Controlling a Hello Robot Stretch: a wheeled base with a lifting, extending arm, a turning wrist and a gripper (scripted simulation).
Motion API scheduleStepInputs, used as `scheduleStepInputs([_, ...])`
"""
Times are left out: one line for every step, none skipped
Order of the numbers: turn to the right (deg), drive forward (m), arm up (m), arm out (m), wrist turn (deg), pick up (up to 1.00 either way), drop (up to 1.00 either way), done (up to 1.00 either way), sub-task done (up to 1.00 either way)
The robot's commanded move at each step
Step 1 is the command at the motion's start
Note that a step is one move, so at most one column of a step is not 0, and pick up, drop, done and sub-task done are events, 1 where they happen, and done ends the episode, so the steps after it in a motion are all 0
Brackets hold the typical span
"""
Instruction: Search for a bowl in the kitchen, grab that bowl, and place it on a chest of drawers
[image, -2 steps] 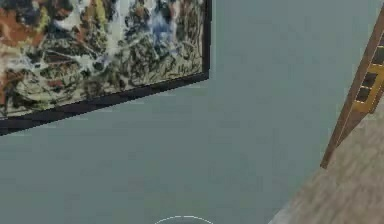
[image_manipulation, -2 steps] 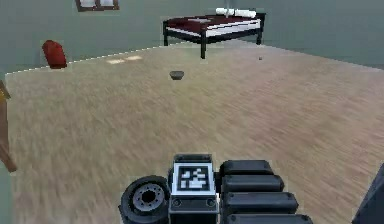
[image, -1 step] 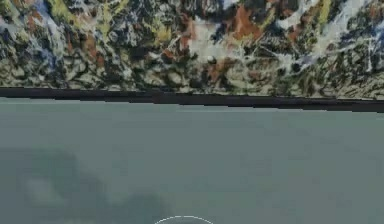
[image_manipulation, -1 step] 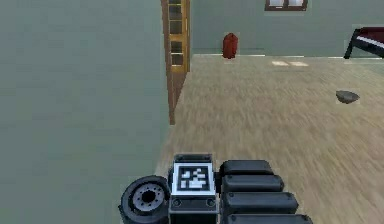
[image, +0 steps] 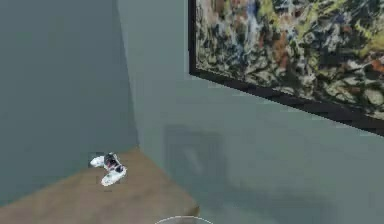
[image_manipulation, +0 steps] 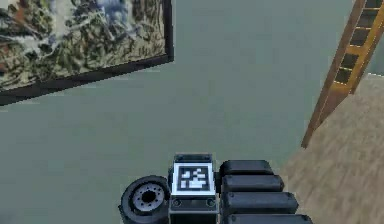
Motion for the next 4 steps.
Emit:
scheduleStepInputs([45.0,0.00,0.00,0.00,0.0,0.00,0.00,0.00,0.00])
scheduleStepInputs([45.0,0.00,0.00,0.00,0.0,0.00,0.00,0.00,0.00])
scheduleStepInputs([-45.0,0.00,0.00,0.00,0.0,0.00,0.00,0.00,0.00])
scheduleStepInputs([-45.0,0.00,0.00,0.00,0.0,0.00,0.00,0.00,0.00])
